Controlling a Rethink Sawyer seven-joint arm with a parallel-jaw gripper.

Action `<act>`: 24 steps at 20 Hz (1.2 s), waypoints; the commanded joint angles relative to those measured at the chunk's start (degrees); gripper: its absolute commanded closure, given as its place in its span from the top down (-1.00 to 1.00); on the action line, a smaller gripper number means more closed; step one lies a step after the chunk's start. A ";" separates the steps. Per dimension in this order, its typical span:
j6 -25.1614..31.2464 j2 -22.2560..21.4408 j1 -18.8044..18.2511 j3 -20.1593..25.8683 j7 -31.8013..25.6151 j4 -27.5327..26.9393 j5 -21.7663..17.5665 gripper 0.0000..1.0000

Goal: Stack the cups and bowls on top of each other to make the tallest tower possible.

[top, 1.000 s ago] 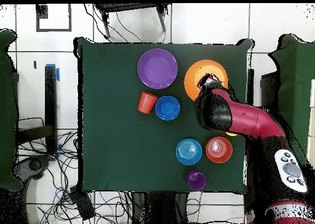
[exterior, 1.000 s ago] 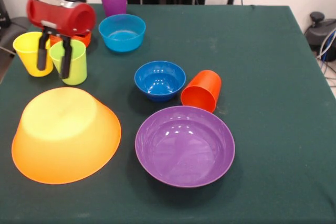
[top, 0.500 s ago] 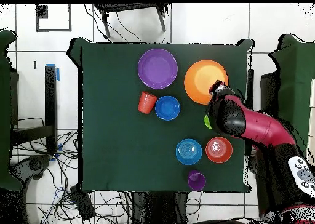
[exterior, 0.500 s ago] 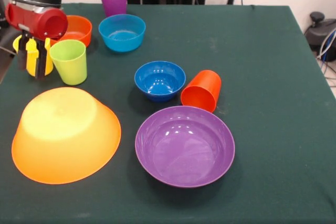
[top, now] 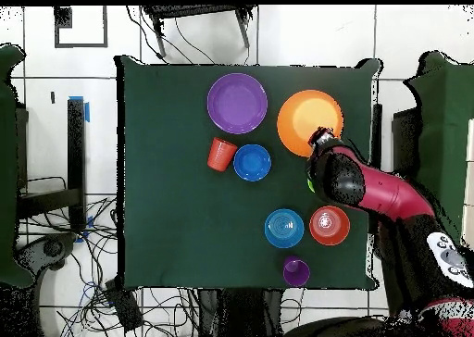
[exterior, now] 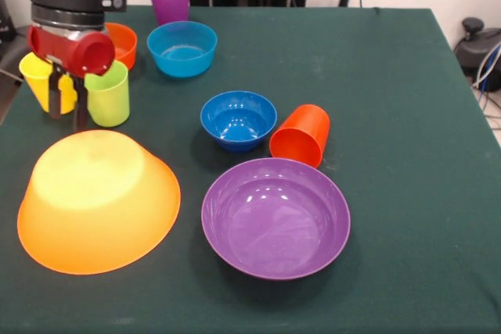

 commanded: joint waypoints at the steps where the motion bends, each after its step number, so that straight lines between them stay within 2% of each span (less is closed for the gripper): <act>1: 3.38 5.85 -0.91 8.55 -2.24 1.67 -2.42 1.00; 9: 2.14 9.34 -0.58 9.36 -2.51 -1.43 -3.46 1.00; 17: 1.58 8.12 0.86 8.51 -1.32 -2.03 -3.23 1.00; 24: 2.05 8.57 0.89 10.02 -1.19 -2.08 -2.51 1.00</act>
